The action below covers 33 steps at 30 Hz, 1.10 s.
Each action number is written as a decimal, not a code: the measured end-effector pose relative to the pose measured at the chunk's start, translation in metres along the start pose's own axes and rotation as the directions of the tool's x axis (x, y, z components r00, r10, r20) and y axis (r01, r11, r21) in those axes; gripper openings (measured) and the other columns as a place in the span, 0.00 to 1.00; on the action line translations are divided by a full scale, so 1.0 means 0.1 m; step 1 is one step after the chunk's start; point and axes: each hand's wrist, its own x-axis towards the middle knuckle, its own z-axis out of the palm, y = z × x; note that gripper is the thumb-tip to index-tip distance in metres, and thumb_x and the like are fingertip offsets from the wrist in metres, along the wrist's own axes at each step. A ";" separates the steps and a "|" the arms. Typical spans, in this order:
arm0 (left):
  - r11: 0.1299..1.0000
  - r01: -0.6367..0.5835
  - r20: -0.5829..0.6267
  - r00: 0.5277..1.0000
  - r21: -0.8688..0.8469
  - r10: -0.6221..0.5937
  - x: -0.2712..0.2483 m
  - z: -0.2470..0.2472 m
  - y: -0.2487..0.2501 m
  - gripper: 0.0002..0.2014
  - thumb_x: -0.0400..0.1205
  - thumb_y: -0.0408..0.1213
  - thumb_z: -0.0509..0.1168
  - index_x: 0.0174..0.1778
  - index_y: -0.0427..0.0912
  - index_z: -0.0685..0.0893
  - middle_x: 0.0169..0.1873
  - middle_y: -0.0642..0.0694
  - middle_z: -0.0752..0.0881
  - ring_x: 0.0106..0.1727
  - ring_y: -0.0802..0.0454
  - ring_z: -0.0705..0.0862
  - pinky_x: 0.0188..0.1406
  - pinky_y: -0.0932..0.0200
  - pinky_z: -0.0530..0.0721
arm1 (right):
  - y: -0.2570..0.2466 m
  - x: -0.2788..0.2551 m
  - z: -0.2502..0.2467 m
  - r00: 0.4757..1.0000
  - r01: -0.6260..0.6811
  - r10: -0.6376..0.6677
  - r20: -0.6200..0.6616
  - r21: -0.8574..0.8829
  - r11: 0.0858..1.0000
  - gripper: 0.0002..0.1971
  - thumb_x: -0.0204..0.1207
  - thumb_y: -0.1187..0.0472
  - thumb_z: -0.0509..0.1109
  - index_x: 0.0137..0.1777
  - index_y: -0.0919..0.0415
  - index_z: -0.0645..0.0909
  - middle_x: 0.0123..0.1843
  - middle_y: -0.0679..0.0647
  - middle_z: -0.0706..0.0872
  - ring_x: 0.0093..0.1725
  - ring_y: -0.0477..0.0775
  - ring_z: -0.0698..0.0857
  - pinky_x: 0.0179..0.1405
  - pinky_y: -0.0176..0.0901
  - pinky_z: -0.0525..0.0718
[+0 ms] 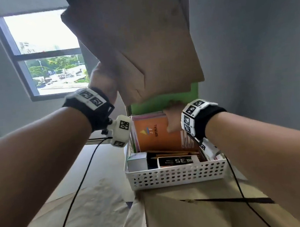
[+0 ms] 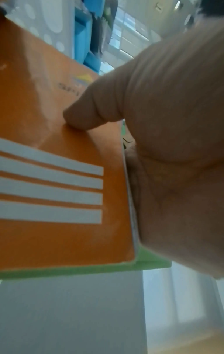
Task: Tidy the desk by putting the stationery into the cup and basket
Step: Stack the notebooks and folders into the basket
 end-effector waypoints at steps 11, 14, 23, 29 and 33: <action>0.995 0.055 0.022 0.998 -0.079 -0.054 -0.26 0.17 -0.32 0.13 0.90 0.32 0.60 0.67 0.32 0.83 0.52 0.44 0.90 0.50 0.49 0.89 0.52 0.50 0.90 | -0.21 -0.83 -0.09 0.983 0.103 -0.084 -0.165 0.107 0.989 0.42 0.61 0.39 0.81 0.74 0.55 0.74 0.75 0.56 0.77 0.73 0.62 0.76 0.70 0.53 0.75; 0.998 0.000 -0.048 0.999 -0.055 -0.002 -0.22 0.14 -0.13 0.19 0.90 0.31 0.60 0.75 0.28 0.78 0.61 0.37 0.86 0.59 0.42 0.87 0.63 0.48 0.86 | -0.20 -0.80 -0.10 0.986 0.116 -0.101 -0.131 0.111 0.987 0.41 0.65 0.42 0.82 0.75 0.56 0.74 0.76 0.57 0.77 0.74 0.62 0.77 0.66 0.50 0.76; 0.967 0.130 0.044 0.989 0.220 -0.142 -0.30 0.12 -0.36 0.11 0.85 0.24 0.63 0.47 0.45 0.85 0.35 0.52 0.88 0.42 0.47 0.83 0.49 0.44 0.82 | -0.21 -0.86 -0.11 0.983 0.120 -0.092 -0.160 0.173 0.978 0.37 0.53 0.42 0.83 0.63 0.53 0.80 0.59 0.54 0.86 0.55 0.59 0.87 0.56 0.48 0.86; 0.920 0.001 0.001 1.000 0.392 -0.001 -0.33 0.04 -0.47 0.16 0.64 0.30 0.62 0.43 0.47 0.87 0.37 0.53 0.92 0.45 0.46 0.90 0.53 0.37 0.90 | -0.20 -0.78 -0.07 0.993 0.096 -0.078 -0.087 0.221 0.971 0.60 0.57 0.47 0.84 0.86 0.52 0.53 0.73 0.57 0.81 0.69 0.63 0.83 0.66 0.52 0.84; 0.860 -0.015 -0.128 0.987 0.510 0.093 -0.18 -0.14 -0.65 0.22 0.64 0.33 0.61 0.52 0.55 0.86 0.46 0.48 0.92 0.50 0.41 0.91 0.48 0.35 0.92 | -0.22 -0.74 -0.09 0.998 0.049 -0.037 -0.057 0.226 0.973 0.54 0.63 0.49 0.82 0.85 0.60 0.57 0.73 0.55 0.81 0.68 0.64 0.84 0.60 0.49 0.84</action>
